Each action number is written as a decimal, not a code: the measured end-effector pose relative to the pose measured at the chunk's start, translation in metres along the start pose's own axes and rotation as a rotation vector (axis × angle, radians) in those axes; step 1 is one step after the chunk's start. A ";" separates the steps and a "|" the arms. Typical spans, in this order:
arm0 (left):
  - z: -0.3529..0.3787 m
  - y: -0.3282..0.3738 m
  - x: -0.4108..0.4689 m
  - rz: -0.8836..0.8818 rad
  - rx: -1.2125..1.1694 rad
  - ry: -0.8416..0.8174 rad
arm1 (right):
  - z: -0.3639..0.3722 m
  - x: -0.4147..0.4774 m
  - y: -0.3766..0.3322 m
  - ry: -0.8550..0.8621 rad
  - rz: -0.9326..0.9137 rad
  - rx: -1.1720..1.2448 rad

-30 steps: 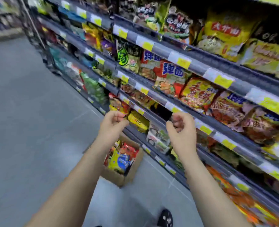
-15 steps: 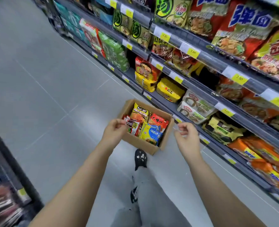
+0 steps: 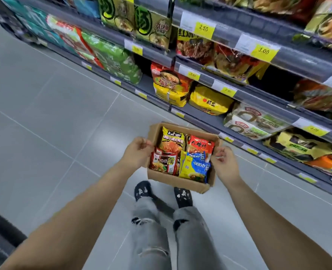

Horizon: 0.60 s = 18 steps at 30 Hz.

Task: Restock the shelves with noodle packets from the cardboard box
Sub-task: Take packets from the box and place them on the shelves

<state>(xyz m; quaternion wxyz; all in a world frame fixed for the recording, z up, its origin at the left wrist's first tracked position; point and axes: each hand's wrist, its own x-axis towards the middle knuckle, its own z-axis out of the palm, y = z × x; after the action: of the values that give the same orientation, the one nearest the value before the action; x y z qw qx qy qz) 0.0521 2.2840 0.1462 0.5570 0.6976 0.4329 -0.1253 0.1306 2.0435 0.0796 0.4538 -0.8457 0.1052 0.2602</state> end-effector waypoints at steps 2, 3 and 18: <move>0.005 -0.010 0.048 -0.014 0.054 -0.043 | 0.022 0.025 0.010 0.032 0.029 0.001; 0.012 -0.017 0.072 -0.013 0.078 -0.071 | 0.034 0.039 0.019 0.044 0.041 -0.002; 0.140 -0.214 0.338 0.082 0.575 -0.123 | 0.175 0.179 0.206 0.109 0.013 -0.134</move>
<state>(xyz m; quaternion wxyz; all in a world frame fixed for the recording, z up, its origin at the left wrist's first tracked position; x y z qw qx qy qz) 0.1369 2.3181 -0.2673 0.3663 0.8348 0.3164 -0.2622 0.1354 2.0809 -0.2423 0.3881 -0.8863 0.1177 0.2234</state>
